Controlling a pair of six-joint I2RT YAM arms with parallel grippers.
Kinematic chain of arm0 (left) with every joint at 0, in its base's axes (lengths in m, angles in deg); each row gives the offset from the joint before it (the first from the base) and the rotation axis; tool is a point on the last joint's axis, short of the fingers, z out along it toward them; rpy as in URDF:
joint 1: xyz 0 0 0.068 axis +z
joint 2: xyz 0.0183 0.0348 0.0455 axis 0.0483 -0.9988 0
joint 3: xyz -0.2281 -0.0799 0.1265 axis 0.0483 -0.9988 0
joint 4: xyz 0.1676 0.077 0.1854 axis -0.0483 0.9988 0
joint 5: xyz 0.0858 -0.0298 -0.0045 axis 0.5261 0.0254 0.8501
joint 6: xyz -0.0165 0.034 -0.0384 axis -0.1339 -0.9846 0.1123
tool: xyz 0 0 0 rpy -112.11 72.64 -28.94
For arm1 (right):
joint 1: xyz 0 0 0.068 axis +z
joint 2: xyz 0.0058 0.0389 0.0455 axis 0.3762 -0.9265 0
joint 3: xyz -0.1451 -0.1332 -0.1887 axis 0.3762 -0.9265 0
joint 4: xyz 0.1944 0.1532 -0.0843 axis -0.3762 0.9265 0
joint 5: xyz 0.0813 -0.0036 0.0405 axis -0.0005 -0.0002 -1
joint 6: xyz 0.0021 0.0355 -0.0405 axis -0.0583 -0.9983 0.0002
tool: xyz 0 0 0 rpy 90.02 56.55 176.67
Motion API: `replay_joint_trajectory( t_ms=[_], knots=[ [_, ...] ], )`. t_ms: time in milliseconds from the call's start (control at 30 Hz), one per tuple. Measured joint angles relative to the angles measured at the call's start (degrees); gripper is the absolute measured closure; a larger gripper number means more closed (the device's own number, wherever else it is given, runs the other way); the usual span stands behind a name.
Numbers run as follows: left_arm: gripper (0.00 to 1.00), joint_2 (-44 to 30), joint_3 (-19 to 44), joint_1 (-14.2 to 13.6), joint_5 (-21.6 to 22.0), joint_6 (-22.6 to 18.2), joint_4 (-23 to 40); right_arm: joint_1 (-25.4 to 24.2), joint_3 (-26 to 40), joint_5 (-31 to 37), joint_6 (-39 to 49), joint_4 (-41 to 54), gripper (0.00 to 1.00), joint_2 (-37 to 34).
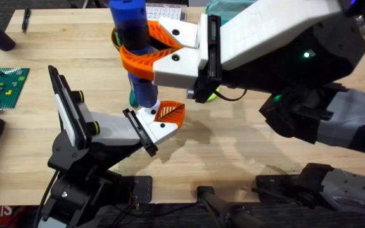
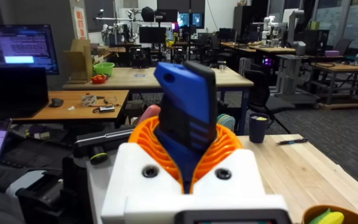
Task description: Pick up the gripper from the table and insert it into the empty holder that is missing its gripper. Then pick up a screw, insert it into the mounting hole, and use the screwdriver to tighten it. Finally, clean up the table by picking up the vegetable and placing it into the bucket.
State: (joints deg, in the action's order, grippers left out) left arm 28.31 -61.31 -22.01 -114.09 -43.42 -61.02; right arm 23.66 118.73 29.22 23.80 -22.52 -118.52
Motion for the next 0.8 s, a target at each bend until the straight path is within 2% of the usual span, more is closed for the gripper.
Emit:
replay_joint_trajectory(
  t_ms=[367,500,800],
  knots=[
    [0.983,0.0,0.0,0.0,0.04,0.44,-0.15,-1.26,-0.23,0.17,-0.25,-1.57,0.954,-0.06],
    [0.983,0.0,-0.02,0.0,0.09,0.42,-0.15,-2.55,-0.52,-0.1,-3.99,-6.76,0.954,-0.47],
    [0.982,0.02,0.0,0.0,0.11,0.44,-0.17,-2.56,-0.65,-0.15,-6.4,-6.77,0.955,0.61]
  ],
)
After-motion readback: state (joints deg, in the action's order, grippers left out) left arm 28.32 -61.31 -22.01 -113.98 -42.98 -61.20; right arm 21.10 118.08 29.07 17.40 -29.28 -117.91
